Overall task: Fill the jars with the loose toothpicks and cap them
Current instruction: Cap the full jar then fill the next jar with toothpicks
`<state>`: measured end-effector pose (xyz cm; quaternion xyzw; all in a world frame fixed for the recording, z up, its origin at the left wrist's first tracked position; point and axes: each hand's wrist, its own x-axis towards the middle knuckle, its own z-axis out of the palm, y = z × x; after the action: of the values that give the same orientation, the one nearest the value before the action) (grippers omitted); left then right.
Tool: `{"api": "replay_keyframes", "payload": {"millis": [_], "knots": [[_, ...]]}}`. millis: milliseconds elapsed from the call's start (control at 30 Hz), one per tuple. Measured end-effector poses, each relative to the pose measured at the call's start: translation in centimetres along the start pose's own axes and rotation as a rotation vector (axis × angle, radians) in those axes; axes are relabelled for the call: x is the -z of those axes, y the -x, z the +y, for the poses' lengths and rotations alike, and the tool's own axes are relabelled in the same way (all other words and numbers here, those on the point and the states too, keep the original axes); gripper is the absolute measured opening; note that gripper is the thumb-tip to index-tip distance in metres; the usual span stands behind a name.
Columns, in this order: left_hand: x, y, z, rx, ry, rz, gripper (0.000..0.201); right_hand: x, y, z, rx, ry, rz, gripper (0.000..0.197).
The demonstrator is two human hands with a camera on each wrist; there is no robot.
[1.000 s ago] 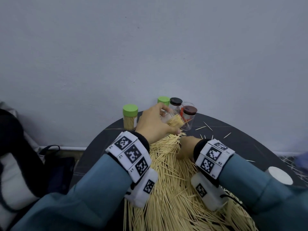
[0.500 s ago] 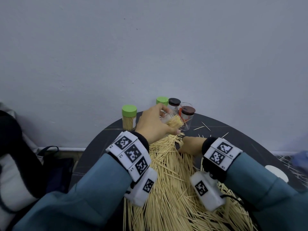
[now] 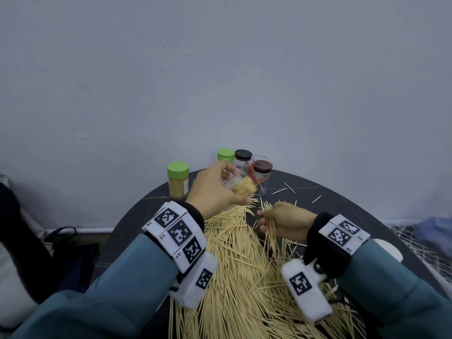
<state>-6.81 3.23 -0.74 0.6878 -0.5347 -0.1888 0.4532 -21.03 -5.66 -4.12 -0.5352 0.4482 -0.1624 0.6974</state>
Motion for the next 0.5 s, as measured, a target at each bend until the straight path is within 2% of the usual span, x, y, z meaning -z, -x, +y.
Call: {"api": "replay_keyframes", "payload": {"millis": [133, 367, 500], "knots": [[-0.2, 0.1, -0.2, -0.010, -0.013, -0.032, 0.057, 0.5, 0.3, 0.3, 0.104, -0.140, 0.027, 0.024], [-0.9, 0.4, -0.4, -0.015, -0.092, -0.141, 0.055, 1.5, 1.7, -0.1, 0.352, -0.364, 0.049, 0.028], [-1.2, 0.6, -0.7, -0.019, -0.150, -0.231, 0.057, 1.8, 2.3, -1.0, 0.444, -0.464, 0.049, 0.028]]}}
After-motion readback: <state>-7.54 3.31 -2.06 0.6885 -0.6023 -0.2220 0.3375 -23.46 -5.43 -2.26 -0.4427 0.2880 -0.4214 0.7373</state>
